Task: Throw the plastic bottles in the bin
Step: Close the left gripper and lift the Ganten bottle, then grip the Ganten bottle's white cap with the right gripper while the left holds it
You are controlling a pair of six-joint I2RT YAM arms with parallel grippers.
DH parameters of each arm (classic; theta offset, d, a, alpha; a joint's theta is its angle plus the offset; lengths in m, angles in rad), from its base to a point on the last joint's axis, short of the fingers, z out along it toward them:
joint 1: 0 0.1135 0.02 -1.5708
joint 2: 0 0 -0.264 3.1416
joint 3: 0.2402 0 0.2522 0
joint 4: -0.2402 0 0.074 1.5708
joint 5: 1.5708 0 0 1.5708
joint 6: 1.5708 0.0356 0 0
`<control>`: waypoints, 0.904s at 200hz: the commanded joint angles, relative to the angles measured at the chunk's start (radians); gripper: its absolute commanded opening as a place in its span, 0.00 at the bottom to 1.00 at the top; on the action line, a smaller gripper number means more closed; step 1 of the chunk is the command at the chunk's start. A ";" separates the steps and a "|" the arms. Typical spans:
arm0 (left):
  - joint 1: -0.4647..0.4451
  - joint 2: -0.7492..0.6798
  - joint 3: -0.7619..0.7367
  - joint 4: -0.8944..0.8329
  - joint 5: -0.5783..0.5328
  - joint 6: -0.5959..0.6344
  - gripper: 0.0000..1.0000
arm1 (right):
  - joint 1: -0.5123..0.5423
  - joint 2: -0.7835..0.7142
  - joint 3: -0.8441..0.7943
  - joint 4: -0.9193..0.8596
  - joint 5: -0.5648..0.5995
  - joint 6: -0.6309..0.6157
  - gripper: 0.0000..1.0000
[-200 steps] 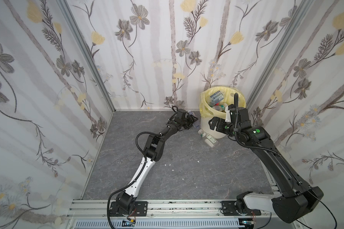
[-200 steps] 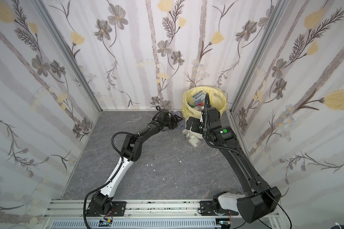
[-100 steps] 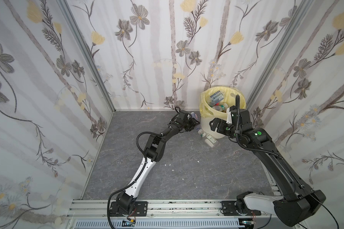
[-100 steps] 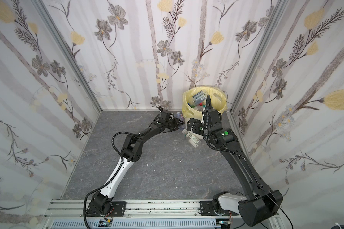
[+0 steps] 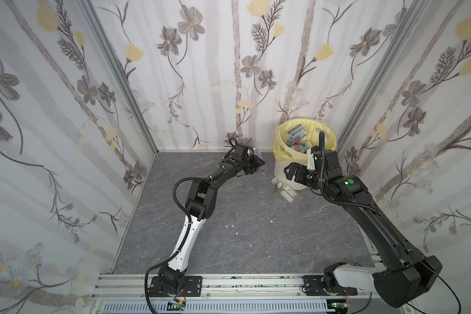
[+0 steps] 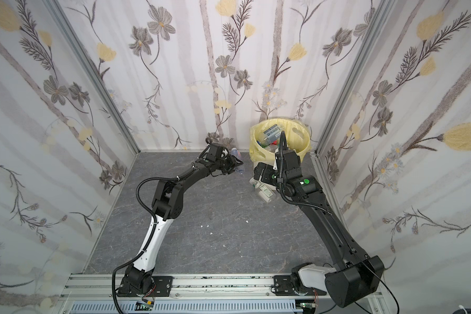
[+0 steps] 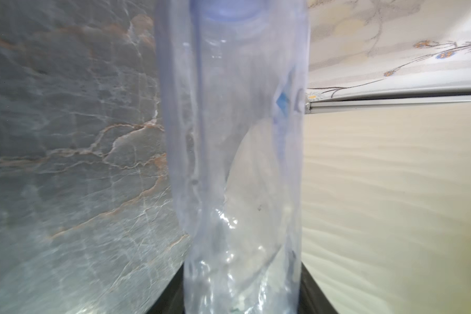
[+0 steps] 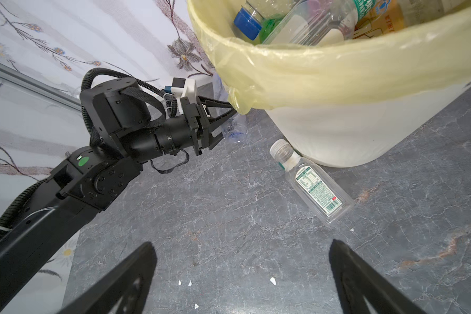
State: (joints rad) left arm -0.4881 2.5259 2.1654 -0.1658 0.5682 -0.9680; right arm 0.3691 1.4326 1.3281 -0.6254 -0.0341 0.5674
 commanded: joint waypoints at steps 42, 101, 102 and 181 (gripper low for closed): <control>-0.023 -0.210 -0.259 0.000 0.009 0.142 0.49 | -0.011 0.037 0.006 0.045 -0.071 0.005 1.00; -0.058 -0.507 -0.603 0.002 -0.047 0.238 0.48 | -0.041 0.074 0.022 0.045 -0.143 0.024 1.00; -0.059 -0.512 -0.606 0.002 -0.049 0.240 0.48 | -0.042 0.075 0.022 0.045 -0.146 0.026 1.00; -0.173 -0.794 -0.851 0.008 -0.071 0.262 0.48 | -0.053 0.118 -0.076 0.194 -0.324 0.180 1.00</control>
State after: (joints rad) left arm -0.6357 1.7832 1.3502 -0.1772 0.5159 -0.7258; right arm 0.3161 1.5455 1.2739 -0.5385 -0.2855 0.6823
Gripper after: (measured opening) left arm 0.487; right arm 0.995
